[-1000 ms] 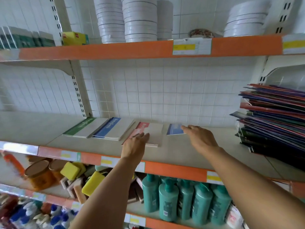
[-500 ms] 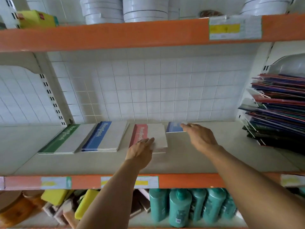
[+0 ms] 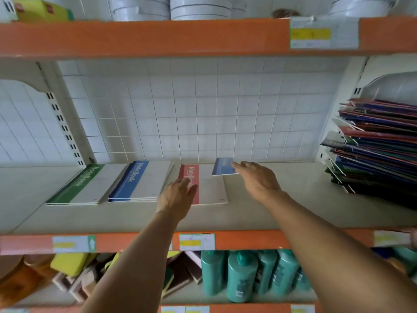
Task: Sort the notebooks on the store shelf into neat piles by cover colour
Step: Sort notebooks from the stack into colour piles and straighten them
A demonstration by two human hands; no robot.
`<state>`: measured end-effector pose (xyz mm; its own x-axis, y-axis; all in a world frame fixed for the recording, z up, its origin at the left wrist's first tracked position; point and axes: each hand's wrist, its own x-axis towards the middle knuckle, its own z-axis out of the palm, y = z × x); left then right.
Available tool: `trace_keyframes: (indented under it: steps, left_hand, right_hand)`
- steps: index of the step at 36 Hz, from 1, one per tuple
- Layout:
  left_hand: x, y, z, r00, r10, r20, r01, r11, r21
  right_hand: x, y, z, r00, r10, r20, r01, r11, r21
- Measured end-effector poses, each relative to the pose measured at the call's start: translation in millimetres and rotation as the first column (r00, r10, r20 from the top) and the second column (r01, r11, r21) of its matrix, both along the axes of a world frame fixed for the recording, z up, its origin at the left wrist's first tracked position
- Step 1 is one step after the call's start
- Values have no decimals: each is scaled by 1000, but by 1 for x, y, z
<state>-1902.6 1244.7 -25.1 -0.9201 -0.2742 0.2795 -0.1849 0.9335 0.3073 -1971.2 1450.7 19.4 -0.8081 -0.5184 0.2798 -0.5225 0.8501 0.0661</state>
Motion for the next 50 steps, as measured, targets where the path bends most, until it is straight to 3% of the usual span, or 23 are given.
trace_keyframes:
  steps: [17,36,50]
  left_hand:
    - [54,-94,21,964,262,-51,-264,964,-30]
    - [51,-232,18,983,181,4,-180,981,-68]
    - [43,-242,15,990,139,14,-138,988,-69]
  right_hand:
    - [44,-98,5,979,206,3,-206,979,8]
    - [62,-250,-23,974,213,75,-209,976,-63]
    - [51,-260,-28,934,186,305,-237,961,140]
